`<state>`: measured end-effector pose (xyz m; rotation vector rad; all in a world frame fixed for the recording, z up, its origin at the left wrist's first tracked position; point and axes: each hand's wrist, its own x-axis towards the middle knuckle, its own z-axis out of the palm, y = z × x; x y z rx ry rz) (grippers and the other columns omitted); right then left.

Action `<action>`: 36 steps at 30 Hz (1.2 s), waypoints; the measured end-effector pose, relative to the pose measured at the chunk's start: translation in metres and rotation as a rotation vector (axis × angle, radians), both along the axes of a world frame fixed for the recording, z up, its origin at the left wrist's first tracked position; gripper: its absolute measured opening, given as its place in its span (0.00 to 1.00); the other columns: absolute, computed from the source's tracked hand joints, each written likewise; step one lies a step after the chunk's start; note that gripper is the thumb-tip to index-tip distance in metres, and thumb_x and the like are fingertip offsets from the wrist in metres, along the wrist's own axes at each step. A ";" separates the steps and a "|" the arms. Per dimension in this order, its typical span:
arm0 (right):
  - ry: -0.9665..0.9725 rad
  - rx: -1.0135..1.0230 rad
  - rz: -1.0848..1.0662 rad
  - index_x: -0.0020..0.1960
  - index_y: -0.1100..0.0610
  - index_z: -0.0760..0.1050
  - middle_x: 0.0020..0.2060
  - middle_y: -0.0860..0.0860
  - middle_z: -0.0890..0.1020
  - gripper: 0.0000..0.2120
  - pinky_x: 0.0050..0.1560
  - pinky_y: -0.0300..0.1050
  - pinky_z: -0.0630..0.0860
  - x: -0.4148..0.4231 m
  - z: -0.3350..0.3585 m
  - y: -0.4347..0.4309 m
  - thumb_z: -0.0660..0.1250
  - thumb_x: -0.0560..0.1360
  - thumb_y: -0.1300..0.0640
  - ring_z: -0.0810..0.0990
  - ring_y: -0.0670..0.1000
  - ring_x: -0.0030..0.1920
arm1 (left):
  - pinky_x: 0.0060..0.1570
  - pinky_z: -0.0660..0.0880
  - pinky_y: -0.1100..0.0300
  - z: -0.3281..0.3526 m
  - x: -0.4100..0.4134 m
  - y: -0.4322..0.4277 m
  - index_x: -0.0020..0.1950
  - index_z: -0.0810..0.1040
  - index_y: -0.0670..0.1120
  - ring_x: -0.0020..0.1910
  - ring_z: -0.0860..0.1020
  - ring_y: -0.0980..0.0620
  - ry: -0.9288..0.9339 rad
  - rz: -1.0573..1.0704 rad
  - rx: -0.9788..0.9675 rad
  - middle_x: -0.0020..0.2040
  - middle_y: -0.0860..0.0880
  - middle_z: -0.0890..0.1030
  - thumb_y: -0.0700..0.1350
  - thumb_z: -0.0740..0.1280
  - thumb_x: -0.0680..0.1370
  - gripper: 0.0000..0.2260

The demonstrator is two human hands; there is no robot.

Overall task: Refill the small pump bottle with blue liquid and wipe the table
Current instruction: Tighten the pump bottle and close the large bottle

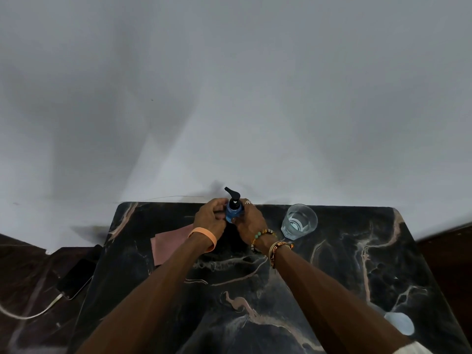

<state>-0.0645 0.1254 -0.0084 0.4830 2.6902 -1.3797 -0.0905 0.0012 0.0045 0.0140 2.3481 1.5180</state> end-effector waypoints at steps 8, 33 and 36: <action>-0.018 0.007 0.008 0.61 0.56 0.73 0.56 0.53 0.80 0.18 0.53 0.37 0.69 -0.002 -0.007 -0.003 0.70 0.72 0.63 0.78 0.52 0.55 | 0.48 0.80 0.62 -0.010 -0.002 -0.002 0.62 0.77 0.43 0.48 0.80 0.52 -0.001 0.016 -0.008 0.55 0.45 0.82 0.26 0.67 0.72 0.22; -0.130 0.181 0.036 0.77 0.58 0.54 0.73 0.56 0.66 0.34 0.72 0.46 0.63 0.030 0.013 0.022 0.67 0.75 0.61 0.65 0.54 0.72 | 0.45 0.74 0.67 -0.012 0.037 -0.027 0.63 0.74 0.44 0.49 0.77 0.53 0.115 0.119 -0.161 0.56 0.46 0.78 0.29 0.65 0.72 0.21; -0.087 0.174 0.008 0.75 0.57 0.59 0.69 0.55 0.71 0.32 0.69 0.47 0.67 0.043 0.029 0.029 0.67 0.75 0.60 0.70 0.55 0.68 | 0.48 0.76 0.64 0.002 0.054 -0.028 0.55 0.76 0.48 0.46 0.76 0.57 0.212 0.200 -0.167 0.51 0.48 0.77 0.30 0.67 0.71 0.18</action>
